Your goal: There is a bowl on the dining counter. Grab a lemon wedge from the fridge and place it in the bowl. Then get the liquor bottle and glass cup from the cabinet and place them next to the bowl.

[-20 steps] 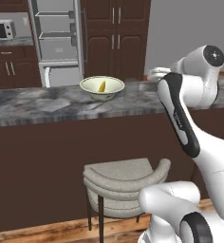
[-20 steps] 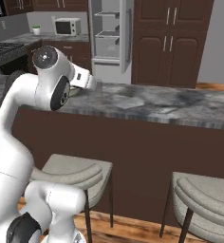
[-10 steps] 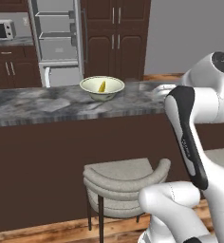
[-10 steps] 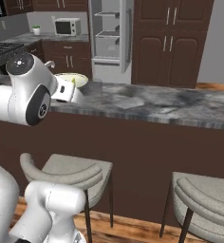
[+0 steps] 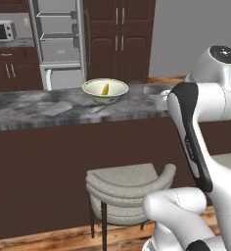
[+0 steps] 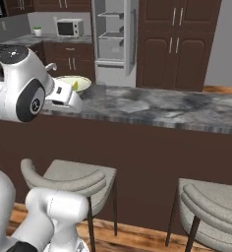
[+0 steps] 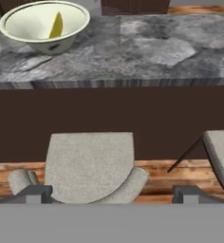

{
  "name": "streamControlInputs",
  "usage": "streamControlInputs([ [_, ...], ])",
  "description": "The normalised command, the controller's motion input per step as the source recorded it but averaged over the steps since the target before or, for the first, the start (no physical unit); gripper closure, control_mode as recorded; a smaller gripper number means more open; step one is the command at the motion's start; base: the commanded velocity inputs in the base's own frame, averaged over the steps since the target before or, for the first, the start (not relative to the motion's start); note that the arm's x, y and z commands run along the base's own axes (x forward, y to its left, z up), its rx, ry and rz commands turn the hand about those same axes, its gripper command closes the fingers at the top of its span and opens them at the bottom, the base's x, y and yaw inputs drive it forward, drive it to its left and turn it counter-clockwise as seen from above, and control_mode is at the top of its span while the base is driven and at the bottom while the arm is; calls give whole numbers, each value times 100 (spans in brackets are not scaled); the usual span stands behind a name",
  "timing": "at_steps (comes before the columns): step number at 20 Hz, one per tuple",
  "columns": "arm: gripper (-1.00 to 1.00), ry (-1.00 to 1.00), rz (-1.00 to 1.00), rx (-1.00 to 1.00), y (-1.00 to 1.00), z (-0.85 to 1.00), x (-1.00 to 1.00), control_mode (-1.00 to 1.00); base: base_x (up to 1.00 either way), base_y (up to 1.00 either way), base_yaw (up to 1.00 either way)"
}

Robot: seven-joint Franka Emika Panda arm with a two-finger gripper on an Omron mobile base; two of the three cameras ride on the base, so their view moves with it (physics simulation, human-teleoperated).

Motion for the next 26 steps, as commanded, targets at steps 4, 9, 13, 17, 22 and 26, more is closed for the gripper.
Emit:
streamControlInputs([
  [4, -100, 0, 0, 0, 0, 0, 0, 100, -92, -11, -8],
  [9, -100, 0, 0, 0, 0, 0, 0, 100, -95, -82, -19],
  [13, -100, 0, 0, 0, 0, 0, 0, 100, -37, -100, -17],
  [17, -100, 0, 0, 0, 0, 0, 0, 100, 0, -100, -9],
  [22, -100, 0, 0, 0, 0, 0, 0, 100, 0, -100, -1],
  [26, -100, 0, 0, 0, 0, 0, 0, 100, 4, -100, 0],
])
